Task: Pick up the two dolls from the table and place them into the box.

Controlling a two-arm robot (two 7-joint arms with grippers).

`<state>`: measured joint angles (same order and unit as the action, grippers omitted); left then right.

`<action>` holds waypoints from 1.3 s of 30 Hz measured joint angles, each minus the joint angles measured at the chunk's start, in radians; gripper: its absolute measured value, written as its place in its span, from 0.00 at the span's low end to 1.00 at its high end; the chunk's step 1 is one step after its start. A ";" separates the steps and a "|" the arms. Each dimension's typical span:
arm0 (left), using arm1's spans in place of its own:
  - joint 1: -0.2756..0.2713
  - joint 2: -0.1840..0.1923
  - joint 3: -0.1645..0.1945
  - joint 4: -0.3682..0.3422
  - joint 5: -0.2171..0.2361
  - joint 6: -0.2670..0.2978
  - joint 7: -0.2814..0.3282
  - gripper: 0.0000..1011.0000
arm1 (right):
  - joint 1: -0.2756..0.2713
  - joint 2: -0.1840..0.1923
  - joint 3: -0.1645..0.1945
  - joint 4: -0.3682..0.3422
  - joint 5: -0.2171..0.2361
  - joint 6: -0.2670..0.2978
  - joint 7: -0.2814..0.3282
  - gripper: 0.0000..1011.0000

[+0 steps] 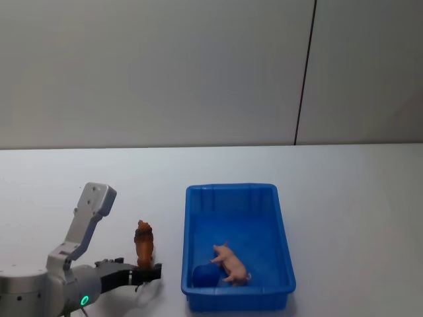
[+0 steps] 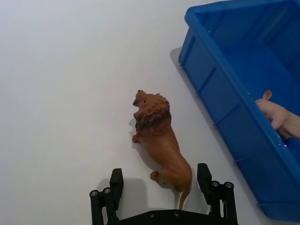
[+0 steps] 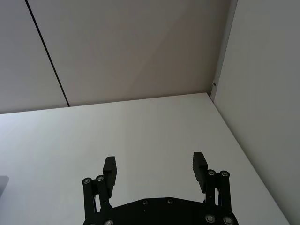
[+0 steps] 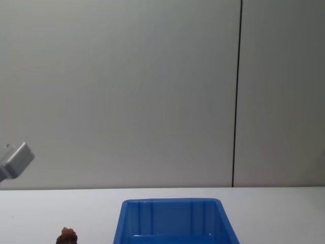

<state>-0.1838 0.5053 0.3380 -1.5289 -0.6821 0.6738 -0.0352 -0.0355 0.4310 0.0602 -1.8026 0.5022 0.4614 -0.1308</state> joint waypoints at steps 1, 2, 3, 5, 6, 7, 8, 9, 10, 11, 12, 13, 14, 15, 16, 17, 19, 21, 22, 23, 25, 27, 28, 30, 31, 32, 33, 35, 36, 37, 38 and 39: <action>-0.001 0.000 -0.001 0.002 0.001 0.002 0.002 0.99 | 0.000 0.000 0.000 0.000 0.000 0.000 0.000 0.99; -0.002 0.001 -0.002 0.006 0.002 0.005 0.005 0.99 | 0.000 0.000 0.000 0.000 0.000 0.000 0.000 0.99; -0.002 0.001 -0.002 0.008 0.003 0.006 0.006 0.98 | 0.000 0.000 0.000 0.000 0.000 0.000 0.000 0.99; -0.003 0.001 -0.003 0.011 0.004 0.009 0.008 0.95 | -0.001 0.000 0.001 0.000 0.000 0.000 -0.001 0.99; -0.004 0.001 -0.004 0.013 0.005 0.011 0.010 0.92 | -0.001 0.000 0.001 0.000 0.001 -0.001 -0.001 0.99; -0.005 0.002 -0.004 0.014 0.005 0.011 0.011 0.91 | -0.001 0.000 0.001 0.000 0.001 -0.001 -0.001 0.99; -0.005 0.002 -0.005 0.016 0.006 0.012 0.013 0.86 | -0.001 0.001 0.001 0.000 0.001 -0.001 -0.001 0.99; -0.006 0.002 -0.005 0.018 0.006 0.013 0.014 0.84 | -0.001 0.001 0.001 0.000 0.001 -0.001 -0.001 0.99; -0.006 0.002 -0.006 0.019 0.006 0.013 0.014 0.82 | -0.001 0.001 0.001 0.000 0.001 -0.001 -0.001 0.99; -0.006 0.002 -0.006 0.019 0.007 0.014 0.015 0.79 | -0.001 0.001 0.001 0.000 0.001 -0.001 -0.001 0.99; -0.007 0.002 -0.006 0.021 0.008 0.015 0.017 0.75 | -0.001 0.001 0.001 0.000 0.001 -0.001 -0.001 0.99; -0.007 0.002 -0.007 0.022 0.008 0.016 0.018 0.74 | -0.001 0.001 0.001 0.000 0.001 -0.001 -0.001 0.99; -0.007 0.003 -0.007 0.023 0.009 0.016 0.019 0.70 | -0.001 0.001 0.001 0.000 0.001 -0.001 -0.001 0.99; -0.007 0.003 -0.007 0.023 0.009 0.016 0.019 0.70 | -0.001 0.001 0.001 0.000 0.001 -0.001 -0.001 0.99; -0.007 0.003 -0.008 0.025 0.009 0.017 0.021 0.64 | -0.001 0.001 0.001 0.000 0.001 -0.001 -0.001 0.99; -0.008 0.003 -0.008 0.026 0.010 0.018 0.022 0.61 | -0.001 0.001 0.001 0.000 0.001 -0.001 -0.002 0.99; -0.008 0.003 -0.008 0.027 0.011 0.019 0.024 0.55 | -0.001 0.001 0.001 0.000 0.001 -0.001 -0.002 0.99; -0.008 0.003 -0.009 0.028 0.012 0.020 0.025 0.48 | -0.001 0.001 0.001 0.000 0.001 -0.001 -0.002 0.99; -0.008 0.003 -0.009 0.029 0.012 0.021 0.026 0.45 | -0.001 0.001 0.001 0.000 0.001 -0.001 -0.002 0.99; -0.008 0.004 -0.009 0.029 0.012 0.021 0.026 0.43 | -0.001 0.001 0.001 0.000 0.001 -0.001 -0.002 0.99; -0.009 0.004 -0.009 0.030 0.012 0.022 0.026 0.40 | -0.001 0.001 0.001 0.000 0.001 -0.001 -0.002 0.99; -0.009 0.004 -0.010 0.031 0.012 0.022 0.026 0.37 | -0.001 0.001 0.001 0.000 0.001 -0.001 -0.002 0.99; -0.009 0.004 -0.010 0.031 0.012 0.023 0.027 0.35 | -0.001 0.001 0.001 0.000 0.001 -0.001 -0.002 0.99; -0.009 0.004 -0.010 0.032 0.012 0.023 0.027 0.34 | -0.001 0.001 0.001 0.000 0.001 -0.001 -0.002 0.99; -0.009 0.004 -0.010 0.032 0.013 0.024 0.027 0.32 | -0.001 0.001 0.001 0.000 0.001 -0.001 -0.002 0.99; -0.009 0.004 -0.010 0.032 0.013 0.024 0.027 0.32 | -0.001 0.001 0.001 0.000 0.001 -0.001 -0.002 0.99; -0.009 0.004 -0.010 0.032 0.014 0.024 0.027 0.30 | -0.001 0.001 0.001 0.000 0.001 -0.001 -0.002 0.99; -0.008 0.005 -0.010 0.031 0.015 0.021 0.027 0.30 | -0.001 0.001 0.001 0.000 0.001 -0.001 -0.002 0.99; -0.007 0.005 -0.010 0.031 0.016 0.019 0.028 0.29 | -0.001 0.001 0.001 0.000 0.001 -0.001 -0.002 0.99; -0.005 0.006 -0.009 0.029 0.018 0.012 0.029 0.28 | -0.001 0.001 0.001 0.000 0.001 -0.001 -0.002 0.99; -0.003 0.006 -0.009 0.027 0.018 0.008 0.030 0.27 | -0.001 0.001 0.001 0.000 0.001 -0.001 -0.002 0.99; -0.001 0.007 -0.009 0.025 0.018 0.000 0.032 0.26 | -0.001 0.001 0.001 0.000 0.001 -0.001 -0.002 0.99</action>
<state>-0.1844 0.5125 0.3292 -1.5039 -0.6640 0.6737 -0.0033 -0.0368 0.4315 0.0615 -1.8024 0.5028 0.4606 -0.1325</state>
